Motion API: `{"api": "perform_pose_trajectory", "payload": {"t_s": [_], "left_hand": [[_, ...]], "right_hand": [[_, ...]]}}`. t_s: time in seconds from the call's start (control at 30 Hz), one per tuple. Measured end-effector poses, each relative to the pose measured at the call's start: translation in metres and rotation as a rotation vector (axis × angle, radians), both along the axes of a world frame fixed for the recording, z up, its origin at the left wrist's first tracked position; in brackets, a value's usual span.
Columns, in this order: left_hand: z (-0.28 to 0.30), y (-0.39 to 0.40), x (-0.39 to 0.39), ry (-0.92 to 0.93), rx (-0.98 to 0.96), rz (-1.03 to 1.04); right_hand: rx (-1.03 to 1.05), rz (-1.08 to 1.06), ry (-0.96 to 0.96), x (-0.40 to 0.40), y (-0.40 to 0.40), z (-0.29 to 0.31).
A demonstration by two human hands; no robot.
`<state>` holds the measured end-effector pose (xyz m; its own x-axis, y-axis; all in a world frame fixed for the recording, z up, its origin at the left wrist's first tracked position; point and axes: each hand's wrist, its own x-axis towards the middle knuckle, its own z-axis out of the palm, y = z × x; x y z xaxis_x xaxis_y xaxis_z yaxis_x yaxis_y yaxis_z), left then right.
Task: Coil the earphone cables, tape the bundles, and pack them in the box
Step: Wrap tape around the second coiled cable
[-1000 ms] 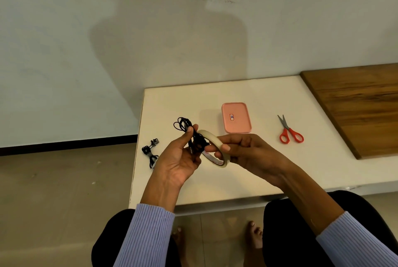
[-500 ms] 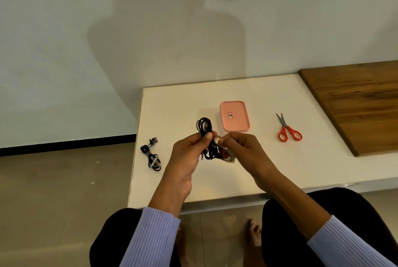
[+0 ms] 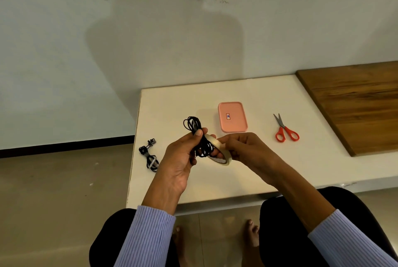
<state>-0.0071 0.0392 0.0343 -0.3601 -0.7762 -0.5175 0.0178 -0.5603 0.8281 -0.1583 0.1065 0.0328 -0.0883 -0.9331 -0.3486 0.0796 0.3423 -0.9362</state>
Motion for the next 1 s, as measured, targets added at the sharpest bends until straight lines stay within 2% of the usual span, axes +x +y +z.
{"api": "perform_pose_trajectory", "payload": {"t_s": [0.1,0.37,0.5,0.63,1.0], "left_hand": [[-0.002,0.002,-0.004,-0.040,-0.023,0.011],[0.001,-0.005,0.001,0.108,0.117,0.047],[-0.001,-0.006,0.003,0.109,0.115,0.052],[-0.003,-0.005,0.002,0.090,0.129,0.065],[0.001,-0.011,0.007,0.187,0.283,0.094]], "right_hand": [[0.009,-0.079,0.096,0.005,-0.001,-0.005],[-0.061,-0.013,0.007,0.005,-0.003,0.000],[-0.069,-0.030,-0.035,0.005,-0.001,0.002],[-0.062,-0.063,0.014,0.006,-0.002,-0.001],[-0.111,0.055,-0.087,0.007,-0.003,0.005]]}}
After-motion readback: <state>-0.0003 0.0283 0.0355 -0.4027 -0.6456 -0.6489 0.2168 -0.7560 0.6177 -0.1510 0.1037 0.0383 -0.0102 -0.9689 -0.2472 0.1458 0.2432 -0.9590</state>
